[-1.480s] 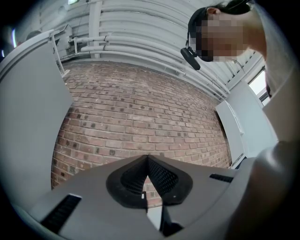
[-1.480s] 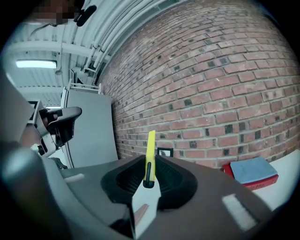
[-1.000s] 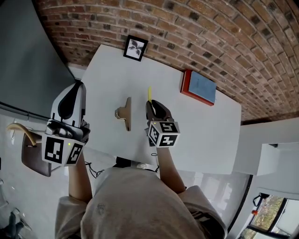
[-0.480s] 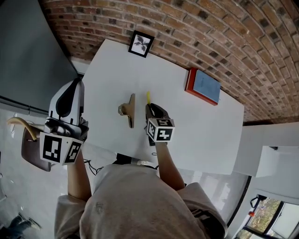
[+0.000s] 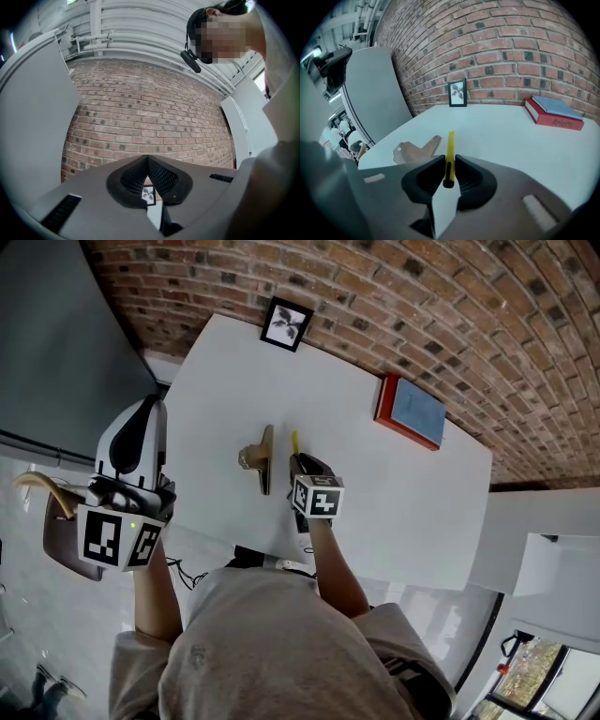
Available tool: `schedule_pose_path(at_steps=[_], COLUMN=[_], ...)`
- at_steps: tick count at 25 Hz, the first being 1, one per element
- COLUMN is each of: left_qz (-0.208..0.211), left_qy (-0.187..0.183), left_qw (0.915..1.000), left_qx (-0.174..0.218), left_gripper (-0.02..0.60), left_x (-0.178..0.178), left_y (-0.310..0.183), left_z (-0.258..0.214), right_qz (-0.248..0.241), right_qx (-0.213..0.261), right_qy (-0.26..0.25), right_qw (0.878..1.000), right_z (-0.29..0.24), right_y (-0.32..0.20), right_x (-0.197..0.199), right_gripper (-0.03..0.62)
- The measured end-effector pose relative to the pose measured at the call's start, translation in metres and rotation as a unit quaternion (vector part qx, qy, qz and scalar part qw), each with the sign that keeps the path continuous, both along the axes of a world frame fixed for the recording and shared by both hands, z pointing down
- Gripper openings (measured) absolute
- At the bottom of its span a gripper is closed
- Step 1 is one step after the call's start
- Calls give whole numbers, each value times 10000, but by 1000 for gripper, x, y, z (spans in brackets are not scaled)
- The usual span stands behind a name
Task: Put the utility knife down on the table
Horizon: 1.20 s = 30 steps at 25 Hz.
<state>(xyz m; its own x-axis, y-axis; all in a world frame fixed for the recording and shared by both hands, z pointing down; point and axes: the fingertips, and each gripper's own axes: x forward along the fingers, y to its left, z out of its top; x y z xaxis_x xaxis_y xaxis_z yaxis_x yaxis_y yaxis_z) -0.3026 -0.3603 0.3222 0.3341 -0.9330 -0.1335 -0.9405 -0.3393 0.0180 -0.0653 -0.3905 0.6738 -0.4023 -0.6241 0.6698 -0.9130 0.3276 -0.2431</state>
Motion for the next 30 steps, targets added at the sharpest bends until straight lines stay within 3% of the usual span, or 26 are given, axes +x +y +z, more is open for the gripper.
schedule_pose_path(at_steps=[14, 30], left_qz=[-86, -139], left_qy=[-17, 6], left_qw=[9999, 9999], left_qx=[-52, -18], left_gripper=[5, 5], left_x=[-9, -16], left_y=[2, 9], left_z=[3, 2], right_qz=[61, 58], right_qx=[-399, -350], right_qy=[176, 268], right_qw=[9990, 9990], right_z=[26, 24], right_y=[7, 9], right_x=[-2, -4], right_gripper=[77, 94])
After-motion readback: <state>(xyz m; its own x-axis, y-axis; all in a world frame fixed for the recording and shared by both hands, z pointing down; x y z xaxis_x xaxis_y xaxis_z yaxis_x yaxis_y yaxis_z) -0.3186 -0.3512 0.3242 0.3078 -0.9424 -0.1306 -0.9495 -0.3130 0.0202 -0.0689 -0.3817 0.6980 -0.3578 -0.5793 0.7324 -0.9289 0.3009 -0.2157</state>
